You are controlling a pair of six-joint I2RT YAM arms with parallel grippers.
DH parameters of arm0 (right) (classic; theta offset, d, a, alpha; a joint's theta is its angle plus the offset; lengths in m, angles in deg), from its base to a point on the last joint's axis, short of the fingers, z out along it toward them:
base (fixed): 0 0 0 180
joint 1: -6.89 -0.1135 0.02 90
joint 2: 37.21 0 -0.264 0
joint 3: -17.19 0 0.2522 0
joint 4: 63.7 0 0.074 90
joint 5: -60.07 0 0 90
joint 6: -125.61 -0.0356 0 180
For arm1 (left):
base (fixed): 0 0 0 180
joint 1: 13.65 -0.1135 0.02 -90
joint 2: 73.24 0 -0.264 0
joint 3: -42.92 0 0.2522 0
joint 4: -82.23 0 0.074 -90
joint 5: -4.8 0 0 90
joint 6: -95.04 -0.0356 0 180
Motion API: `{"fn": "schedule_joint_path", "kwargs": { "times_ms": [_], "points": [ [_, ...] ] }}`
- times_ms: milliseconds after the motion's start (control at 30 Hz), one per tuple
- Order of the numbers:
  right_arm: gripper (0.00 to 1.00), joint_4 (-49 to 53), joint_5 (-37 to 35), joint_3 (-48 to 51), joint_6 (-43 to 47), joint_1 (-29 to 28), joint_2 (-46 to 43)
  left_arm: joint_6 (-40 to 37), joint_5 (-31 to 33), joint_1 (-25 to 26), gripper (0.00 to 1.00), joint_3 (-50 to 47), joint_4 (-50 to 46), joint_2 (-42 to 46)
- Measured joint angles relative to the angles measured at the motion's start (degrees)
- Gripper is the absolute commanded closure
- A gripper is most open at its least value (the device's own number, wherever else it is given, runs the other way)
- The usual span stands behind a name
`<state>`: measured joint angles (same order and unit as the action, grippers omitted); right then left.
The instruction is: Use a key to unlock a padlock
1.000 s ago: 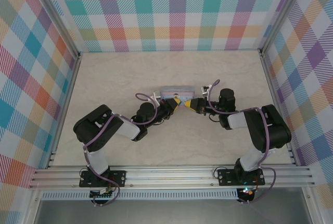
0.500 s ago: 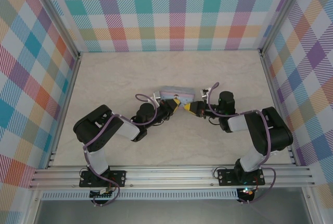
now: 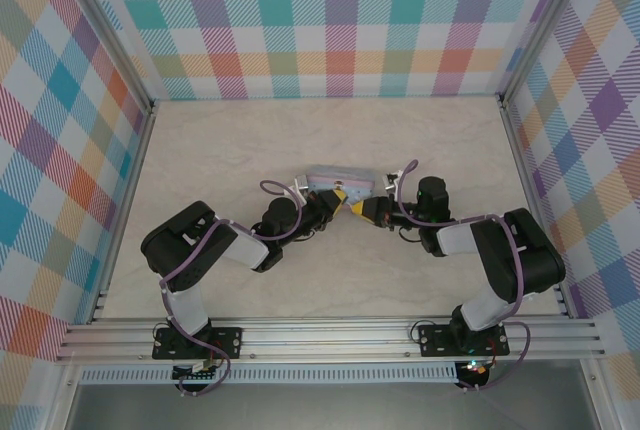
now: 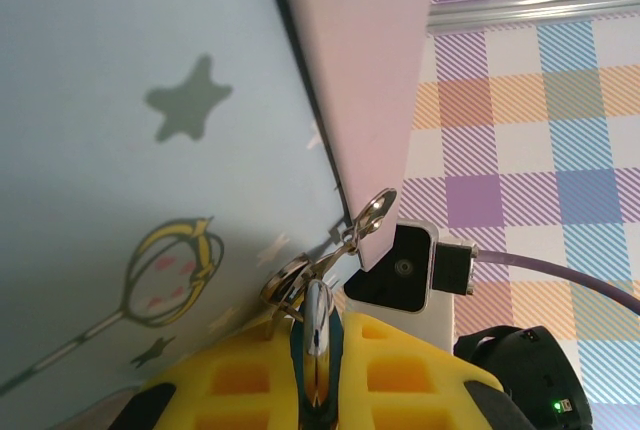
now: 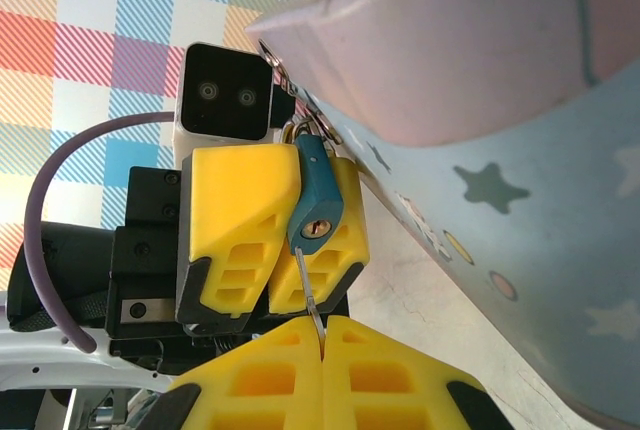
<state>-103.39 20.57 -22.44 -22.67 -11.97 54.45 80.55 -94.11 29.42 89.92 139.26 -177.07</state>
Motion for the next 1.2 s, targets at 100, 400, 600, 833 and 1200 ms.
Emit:
{"fn": "schedule_joint_path", "kwargs": {
  "times_ms": [100, 400, 600, 833, 1200],
  "points": [
    [0.99, 0.5, -0.1, 0.0, 0.0, 0.0, 0.0, 0.0, 0.0, 0.0, 1.00, 0.0, 0.0, 0.0],
    [0.98, 0.8, -0.2, -0.6, 0.0, 0.0, 0.3, 0.1, 0.0, 0.0, 1.00, 0.0, 0.0, 0.0],
    [0.98, 0.8, -0.2, -1.7, 0.0, 0.0, 1.5, 0.2, 0.2, 0.0, 1.00, 0.0, 0.3, 0.0],
    [0.98, 0.3, -0.1, -2.1, 0.0, 0.0, 2.7, 0.2, 0.2, 0.0, 1.00, 0.0, 0.2, 0.0],
    [0.98, -3.1, 0.5, -2.8, -4.3, -0.1, 4.6, -0.1, 0.9, -0.1, 1.00, 0.0, 0.3, -0.1]
  ]
}}
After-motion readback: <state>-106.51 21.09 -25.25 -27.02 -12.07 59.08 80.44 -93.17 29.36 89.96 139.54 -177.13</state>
